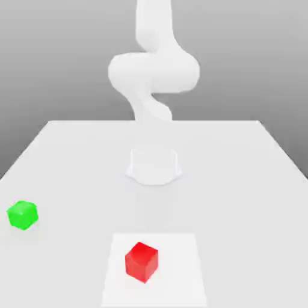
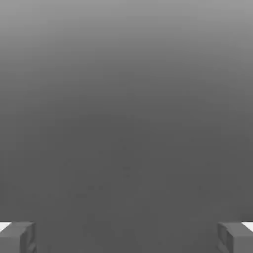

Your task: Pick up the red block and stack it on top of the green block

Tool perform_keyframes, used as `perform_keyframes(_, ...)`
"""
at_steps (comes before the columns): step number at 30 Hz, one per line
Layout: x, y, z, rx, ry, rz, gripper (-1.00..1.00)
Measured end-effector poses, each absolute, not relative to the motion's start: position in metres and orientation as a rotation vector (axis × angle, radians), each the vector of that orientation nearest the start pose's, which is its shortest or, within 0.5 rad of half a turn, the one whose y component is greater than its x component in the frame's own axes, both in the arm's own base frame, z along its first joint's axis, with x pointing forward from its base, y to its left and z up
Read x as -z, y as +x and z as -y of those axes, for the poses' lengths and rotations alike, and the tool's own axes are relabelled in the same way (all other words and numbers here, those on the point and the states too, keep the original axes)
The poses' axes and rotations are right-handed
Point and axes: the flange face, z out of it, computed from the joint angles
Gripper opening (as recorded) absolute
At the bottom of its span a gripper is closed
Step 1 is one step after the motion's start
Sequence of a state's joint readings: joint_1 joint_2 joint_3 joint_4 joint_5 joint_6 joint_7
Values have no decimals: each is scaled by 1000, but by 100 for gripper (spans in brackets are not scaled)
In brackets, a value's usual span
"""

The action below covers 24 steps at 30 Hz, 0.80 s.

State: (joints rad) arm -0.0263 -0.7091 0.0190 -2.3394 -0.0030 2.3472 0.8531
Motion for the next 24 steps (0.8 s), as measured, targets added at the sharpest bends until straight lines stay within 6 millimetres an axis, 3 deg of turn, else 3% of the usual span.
perform_keyframes(5,-556,435,6,732,-2505,-1334,0)
perform_keyframes(10,-447,459,15,524,-2519,-1532,0)
perform_keyframes(15,-338,456,23,304,-2507,-1725,0)
perform_keyframes(20,-238,427,27,72,-2465,-1914,0)
perform_keyframes(24,-184,417,25,4,-2450,-1963,0)
